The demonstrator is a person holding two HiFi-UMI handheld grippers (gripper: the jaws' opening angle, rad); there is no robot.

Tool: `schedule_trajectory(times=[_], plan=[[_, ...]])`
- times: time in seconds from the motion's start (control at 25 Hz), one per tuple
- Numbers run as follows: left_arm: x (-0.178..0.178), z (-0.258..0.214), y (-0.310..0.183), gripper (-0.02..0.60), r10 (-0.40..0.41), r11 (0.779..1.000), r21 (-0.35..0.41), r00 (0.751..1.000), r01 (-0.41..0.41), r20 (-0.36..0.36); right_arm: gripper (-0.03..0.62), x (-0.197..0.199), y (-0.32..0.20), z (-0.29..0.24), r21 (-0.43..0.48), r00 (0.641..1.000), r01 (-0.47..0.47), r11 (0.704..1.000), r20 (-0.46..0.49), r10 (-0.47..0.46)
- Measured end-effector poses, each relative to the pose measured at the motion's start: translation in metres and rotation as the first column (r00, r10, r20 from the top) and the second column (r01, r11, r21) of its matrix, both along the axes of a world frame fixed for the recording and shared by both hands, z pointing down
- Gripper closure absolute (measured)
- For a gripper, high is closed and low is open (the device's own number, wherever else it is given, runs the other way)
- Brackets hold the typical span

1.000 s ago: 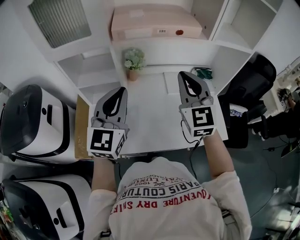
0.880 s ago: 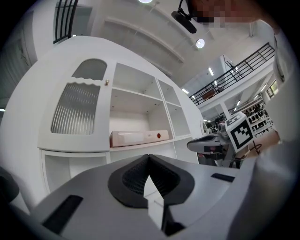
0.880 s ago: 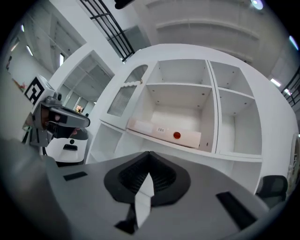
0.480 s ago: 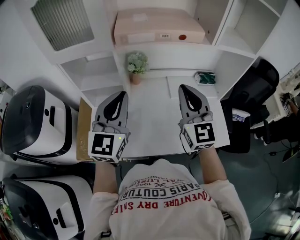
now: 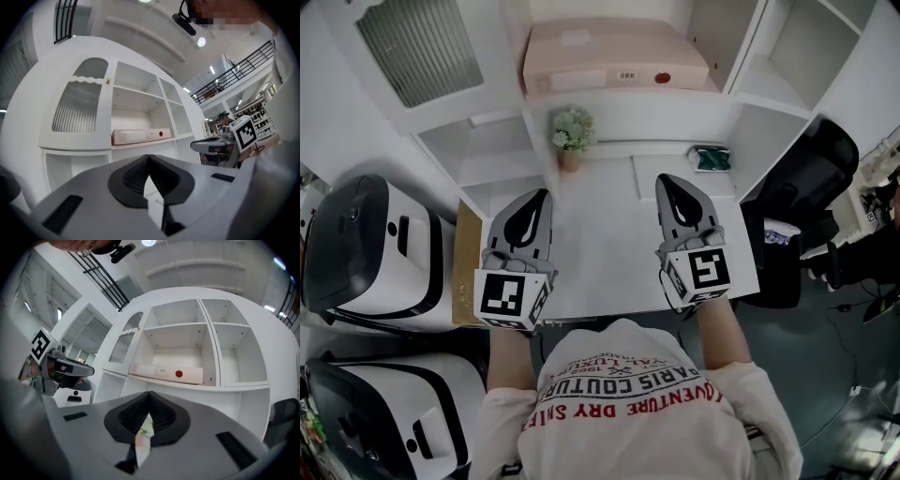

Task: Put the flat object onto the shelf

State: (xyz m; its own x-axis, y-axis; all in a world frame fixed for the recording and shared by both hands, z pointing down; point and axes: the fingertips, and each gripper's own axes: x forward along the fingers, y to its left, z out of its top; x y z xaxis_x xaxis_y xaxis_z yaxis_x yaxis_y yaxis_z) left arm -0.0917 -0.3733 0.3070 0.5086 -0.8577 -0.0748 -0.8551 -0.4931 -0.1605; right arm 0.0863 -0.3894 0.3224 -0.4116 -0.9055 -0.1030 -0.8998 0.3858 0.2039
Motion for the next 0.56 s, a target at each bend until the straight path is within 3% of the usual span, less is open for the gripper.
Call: schedule_trajectory(times=[0.56], plan=[[0.0,0.011,0.0,0.569,0.028,0.999,-0.02,0.998,-0.027,0.049,0.568,-0.005,-0.002,0.003,0.01,0.999,0.048,0.999,0.008,-0.048]])
